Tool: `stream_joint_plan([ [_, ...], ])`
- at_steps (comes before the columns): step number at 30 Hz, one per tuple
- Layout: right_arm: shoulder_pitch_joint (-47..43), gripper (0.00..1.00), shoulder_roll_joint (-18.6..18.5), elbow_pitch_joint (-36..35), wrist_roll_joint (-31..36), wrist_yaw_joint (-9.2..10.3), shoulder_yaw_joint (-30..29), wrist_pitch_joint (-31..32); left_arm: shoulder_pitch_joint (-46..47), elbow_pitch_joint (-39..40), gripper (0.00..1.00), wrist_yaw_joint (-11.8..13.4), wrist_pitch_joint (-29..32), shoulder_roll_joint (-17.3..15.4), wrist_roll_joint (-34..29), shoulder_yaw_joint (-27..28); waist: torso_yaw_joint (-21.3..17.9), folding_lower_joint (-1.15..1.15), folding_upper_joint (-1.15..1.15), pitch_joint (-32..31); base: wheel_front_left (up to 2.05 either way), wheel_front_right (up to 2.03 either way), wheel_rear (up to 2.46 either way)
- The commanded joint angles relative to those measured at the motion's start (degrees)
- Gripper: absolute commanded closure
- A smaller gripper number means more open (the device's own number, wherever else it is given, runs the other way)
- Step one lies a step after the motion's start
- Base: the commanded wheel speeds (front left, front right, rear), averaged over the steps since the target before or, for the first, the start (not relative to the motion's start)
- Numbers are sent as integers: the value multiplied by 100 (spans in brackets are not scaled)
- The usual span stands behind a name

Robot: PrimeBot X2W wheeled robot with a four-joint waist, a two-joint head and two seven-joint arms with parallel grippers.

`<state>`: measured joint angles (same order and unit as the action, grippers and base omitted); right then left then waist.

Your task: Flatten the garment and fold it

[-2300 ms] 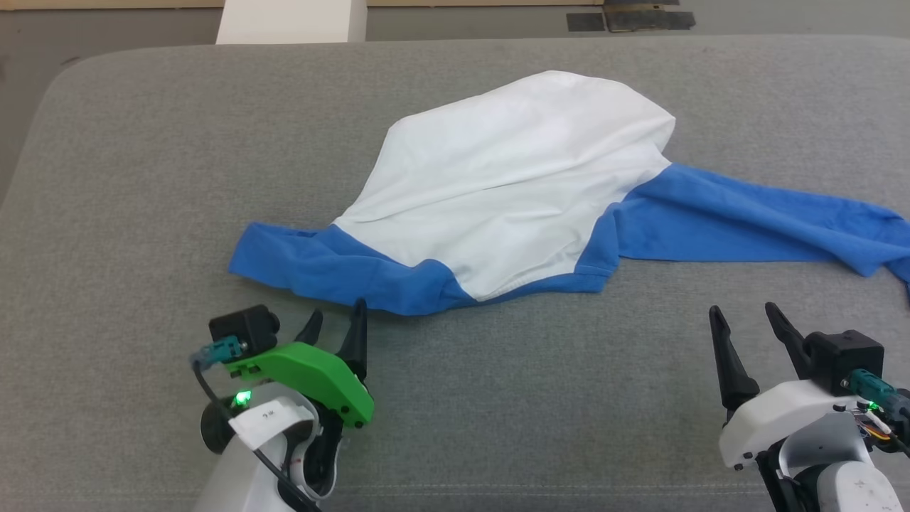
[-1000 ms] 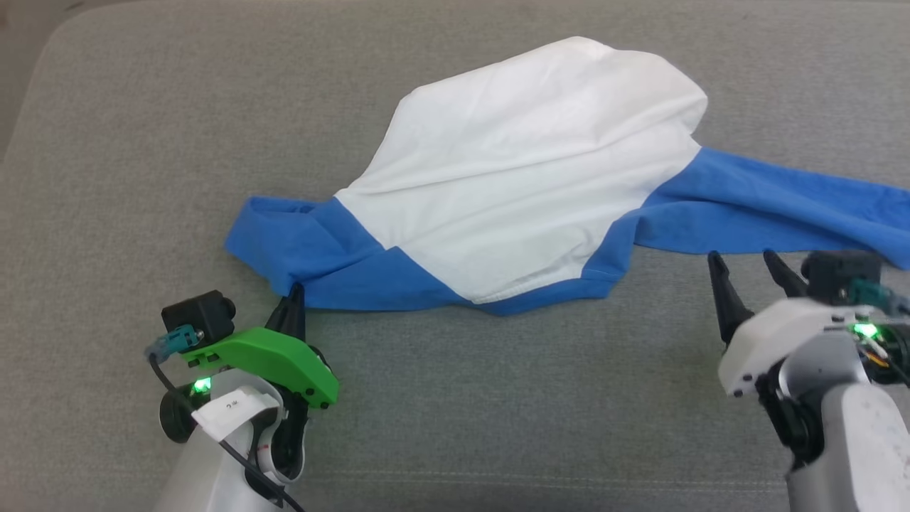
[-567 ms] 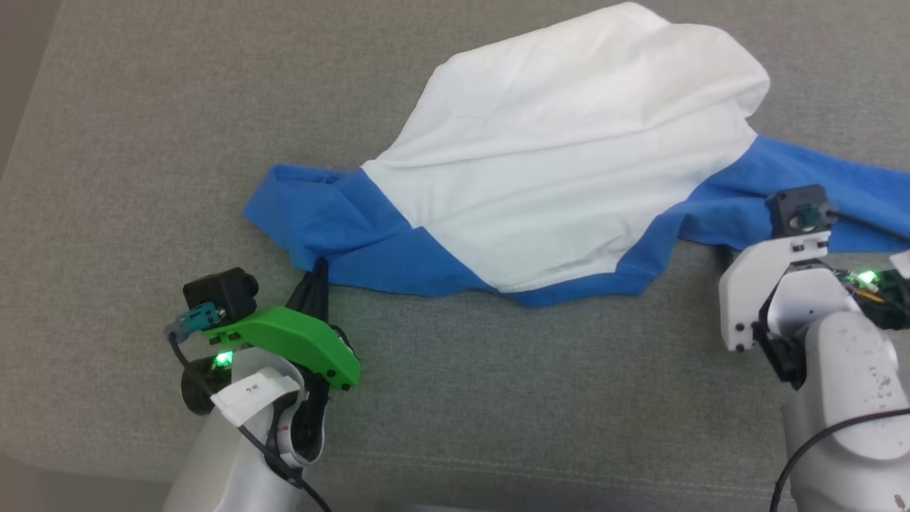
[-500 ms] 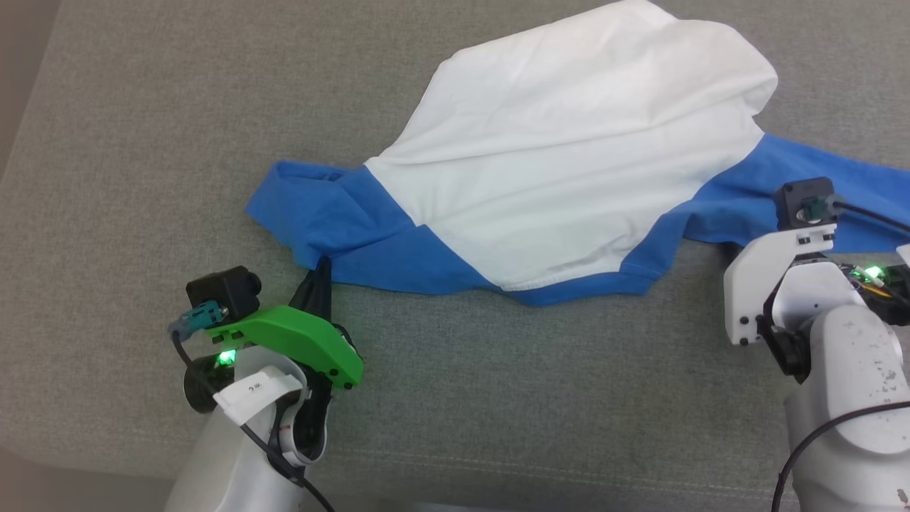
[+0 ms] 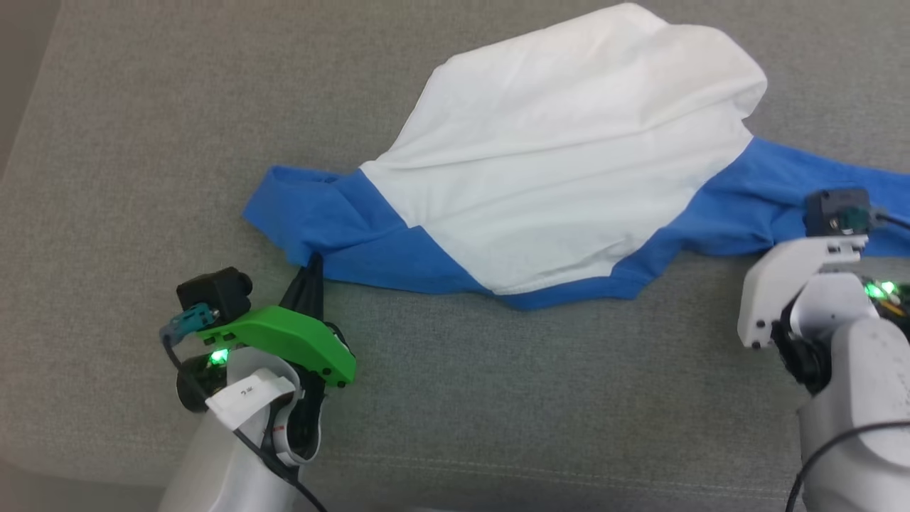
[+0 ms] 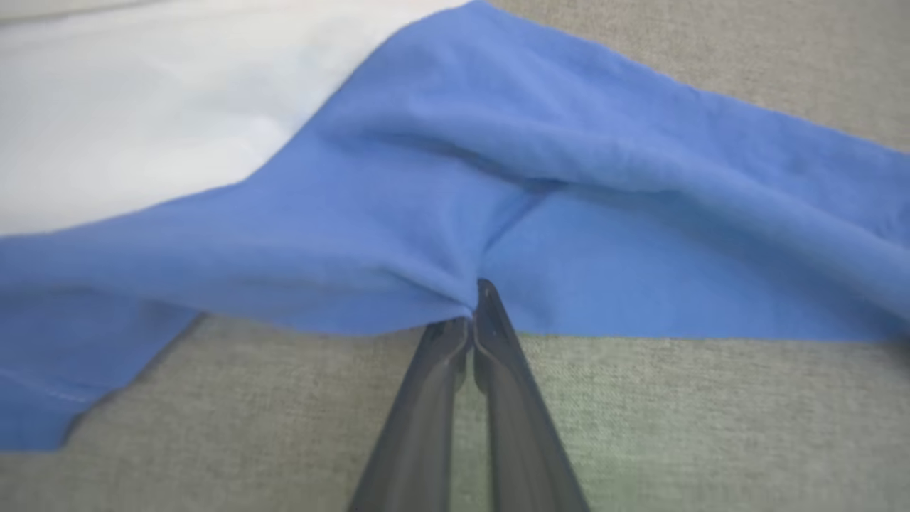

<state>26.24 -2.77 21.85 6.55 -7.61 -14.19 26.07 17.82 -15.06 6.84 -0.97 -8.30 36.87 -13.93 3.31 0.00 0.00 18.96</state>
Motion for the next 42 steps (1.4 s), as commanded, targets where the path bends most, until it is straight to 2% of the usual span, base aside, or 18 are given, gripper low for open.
stream_joint_plan([
  [1,-228,100,-10,-68,-154,12,-27,-124,-30,57,100,-45,-74,-70,11,38,-84,0,0,-192,0,0,0],
  [4,-528,100,-10,-609,-538,12,49,-292,-132,341,100,-196,-125,-76,214,135,-181,0,0,-448,0,0,0],
  [7,-832,100,-11,-1393,-664,12,160,-180,-199,853,100,-417,16,-138,518,229,-283,0,0,-675,0,0,0],
  [10,-1031,100,-159,-2354,-667,12,258,94,-146,1557,100,-620,425,-340,825,281,-364,0,0,-882,0,0,0],
  [12,-1057,100,-368,-2938,-683,12,332,322,-39,2032,100,-652,806,-502,1019,316,-404,0,0,-987,0,0,0],
  [15,-951,100,-717,-3659,-731,12,441,735,219,2661,100,-528,1406,-610,1444,430,-467,0,0,-1101,0,0,0],
  [20,-192,100,-1494,-4359,-835,12,661,1468,1115,3277,100,-32,2306,-787,1941,688,-578,0,0,-1018,0,0,0],
  [25,1171,100,-2122,-3967,-1073,12,1091,1909,2370,3073,100,490,2694,-807,2113,962,-702,0,0,-580,0,0,0],
  [30,2668,100,-2402,-3046,-1121,12,1606,1871,3657,2359,100,730,2658,-814,1983,1092,-780,0,0,126,0,0,0],
  [35,4122,100,-2111,-2026,-957,12,1802,1464,4866,1603,100,769,2370,-921,1594,1085,-850,0,0,935,0,0,0],
  [42,5700,100,-1677,-992,-429,12,1536,602,6252,694,100,775,1606,-847,1312,1300,-816,0,0,1688,0,0,0],
])
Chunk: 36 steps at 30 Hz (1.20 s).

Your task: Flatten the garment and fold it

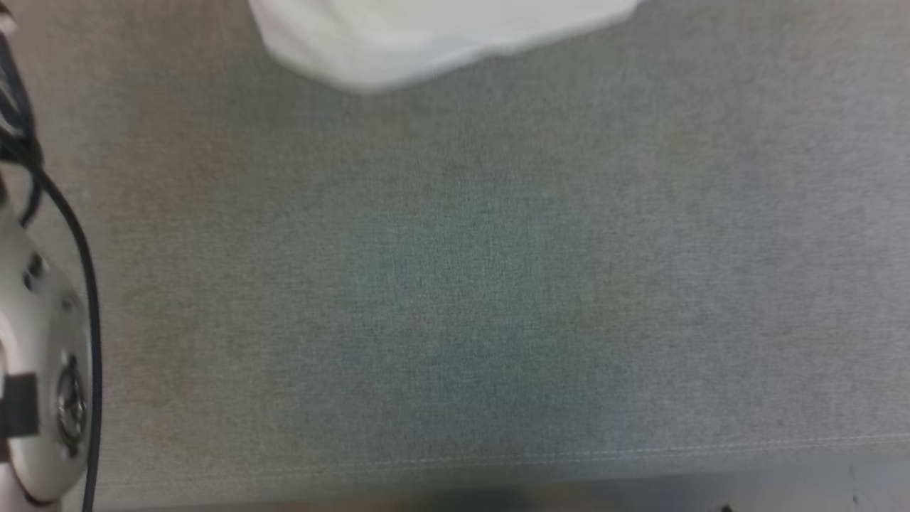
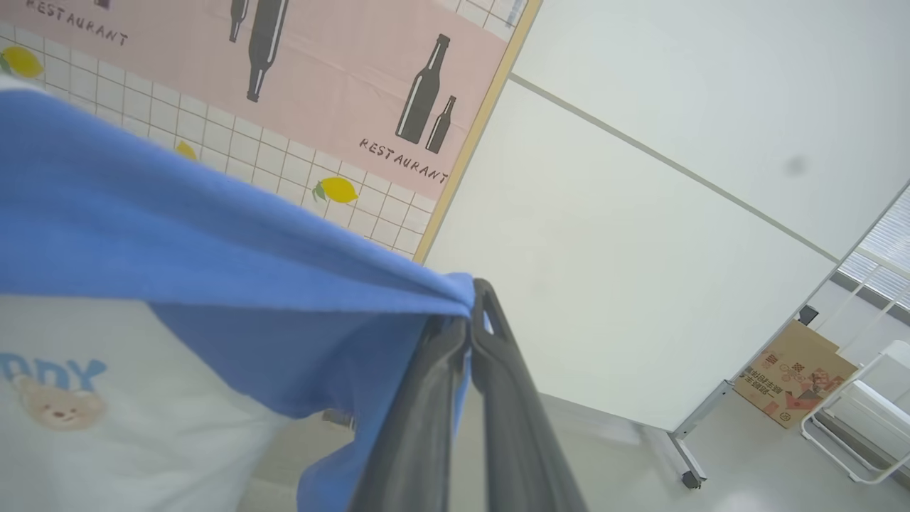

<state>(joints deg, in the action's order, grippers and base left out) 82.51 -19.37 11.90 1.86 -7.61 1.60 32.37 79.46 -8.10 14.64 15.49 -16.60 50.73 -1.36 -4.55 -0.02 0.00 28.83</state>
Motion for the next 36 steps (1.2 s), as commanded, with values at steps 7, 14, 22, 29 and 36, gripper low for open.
stream_joint_plan([
  [7,1167,100,297,604,714,12,-504,-1081,1013,-496,100,-267,-880,54,7,451,-21,2,0,1134,0,0,0],
  [14,1097,100,375,1343,787,12,-470,-1790,702,-965,100,-682,-987,64,101,396,82,2,0,1267,0,0,0],
  [22,-539,100,375,1807,34,12,112,-2158,-1056,-1489,100,-1202,-746,-200,-225,-158,179,2,0,725,0,0,0],
  [29,-2484,100,109,1360,-987,12,661,-1596,-3009,-1399,100,-1515,-235,-224,-170,-636,307,2,0,-101,0,0,0],
  [36,-5055,100,-30,-43,-1630,12,317,-448,-5262,-742,100,-1525,46,-166,70,-892,342,2,0,-933,0,0,0],
])
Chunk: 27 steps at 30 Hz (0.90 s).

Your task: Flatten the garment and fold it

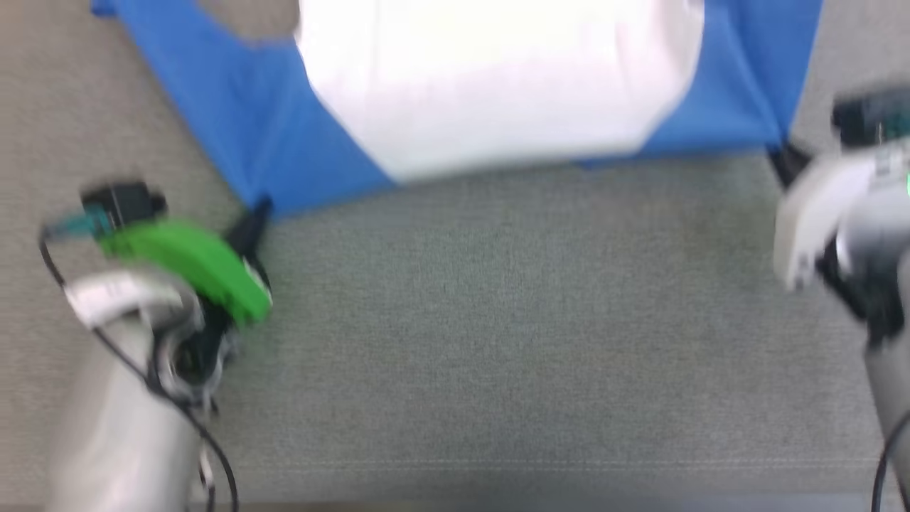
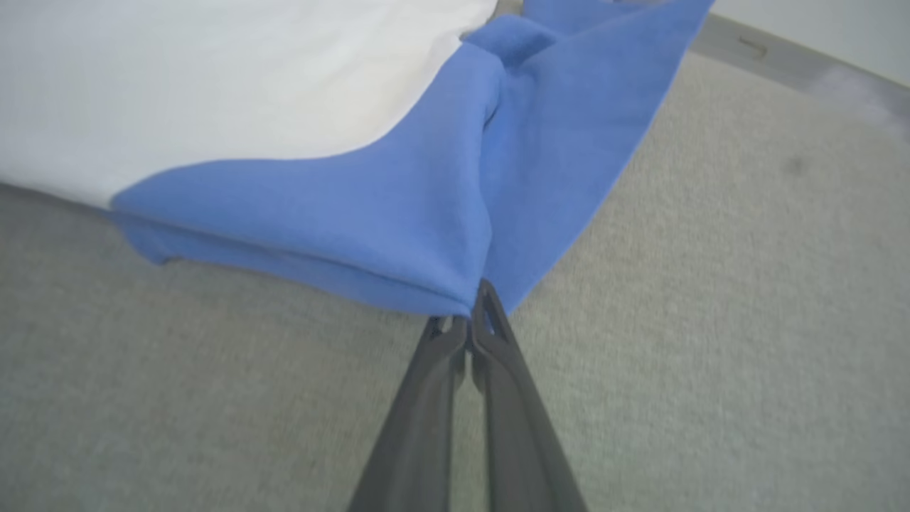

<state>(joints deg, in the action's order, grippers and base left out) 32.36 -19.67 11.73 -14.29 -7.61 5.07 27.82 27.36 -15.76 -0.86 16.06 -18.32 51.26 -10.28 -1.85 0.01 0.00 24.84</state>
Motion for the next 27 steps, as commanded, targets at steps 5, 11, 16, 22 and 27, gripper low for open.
stream_joint_plan([
  [5,-1403,100,263,-876,-11,12,-554,420,-1209,546,100,193,-93,92,88,-42,85,-1,0,-886,0,0,0],
  [11,-2520,100,765,-1526,235,12,-1166,627,-2093,971,100,403,-131,78,17,-127,158,-1,0,-1134,0,0,0],
  [16,-3110,100,1137,-1729,412,12,-1489,752,-2584,1165,100,528,-33,71,6,-238,206,-1,0,-1241,0,0,0],
  [22,-3560,100,1457,-1679,590,12,-1682,1045,-3023,1220,100,686,187,38,-46,-443,240,-1,0,-1290,0,0,0],
  [27,-3698,100,1582,-1495,760,12,-1860,1149,-3074,1206,100,752,217,51,-122,-544,286,-1,0,-1287,0,0,0],
])
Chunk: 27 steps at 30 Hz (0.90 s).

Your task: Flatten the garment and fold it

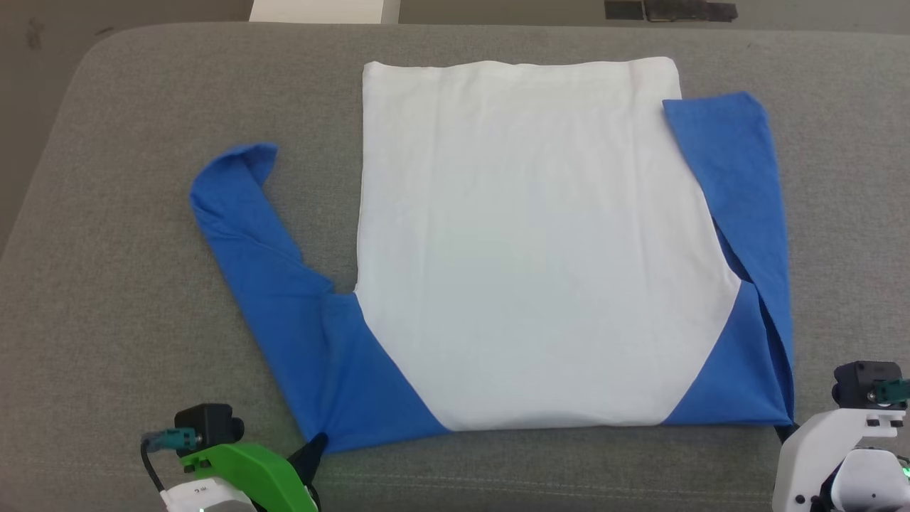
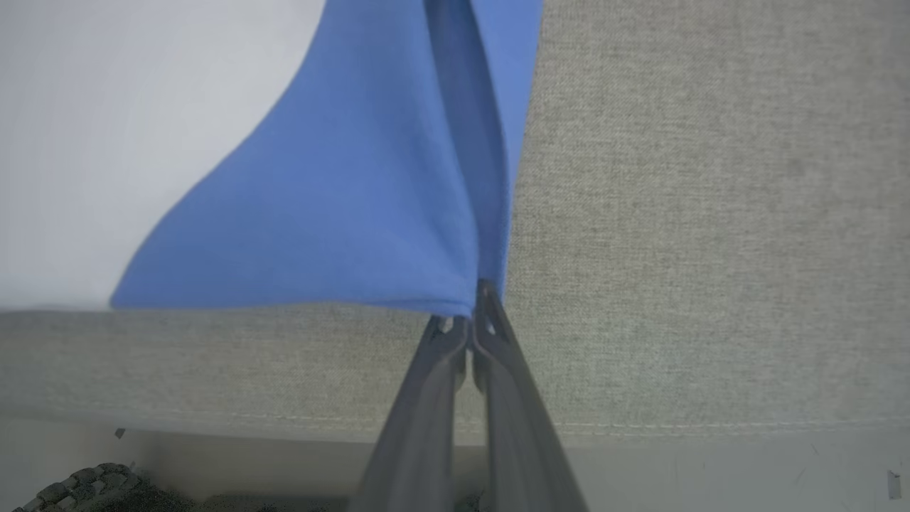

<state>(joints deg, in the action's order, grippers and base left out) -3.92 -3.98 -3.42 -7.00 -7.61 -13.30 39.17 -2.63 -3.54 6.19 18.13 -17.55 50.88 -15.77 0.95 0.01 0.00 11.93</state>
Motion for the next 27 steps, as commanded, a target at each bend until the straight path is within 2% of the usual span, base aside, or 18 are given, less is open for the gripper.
stream_joint_plan([
  [1,-80,100,33,69,41,12,-22,10,-63,-23,100,55,-1,-32,-113,-9,10,-1,0,5,0,0,0],
  [5,-75,100,81,284,-4,12,4,-39,-5,-82,100,-9,-113,-6,-147,-27,14,-1,0,-4,0,0,0],
  [6,-75,100,87,328,-36,12,15,-43,11,-104,96,-44,-157,15,-133,-22,13,-1,0,-11,0,0,0],
  [7,-73,100,93,379,-82,12,7,-65,37,-134,54,-84,-212,38,-124,-17,12,-1,0,-24,0,0,0],
  [8,-71,67,97,393,-110,12,16,-108,58,-156,0,-103,-263,54,-129,-10,12,-1,0,-37,0,0,0],
  [9,-78,0,100,390,-152,12,16,-171,86,-177,0,-128,-340,70,-145,0,8,-1,0,-62,0,0,0],
  [18,-338,0,109,-261,-474,12,-194,-802,38,266,0,-106,-948,102,-163,341,-42,-1,0,-232,0,0,0],
  [22,-433,0,109,-725,-511,12,-216,-1220,120,568,0,83,-1419,33,-438,596,-121,-1,0,-198,0,0,0],
  [27,-241,0,110,-1041,-497,12,-142,-1902,657,417,0,320,-1836,-143,-821,883,-292,-1,0,31,0,0,0],
])
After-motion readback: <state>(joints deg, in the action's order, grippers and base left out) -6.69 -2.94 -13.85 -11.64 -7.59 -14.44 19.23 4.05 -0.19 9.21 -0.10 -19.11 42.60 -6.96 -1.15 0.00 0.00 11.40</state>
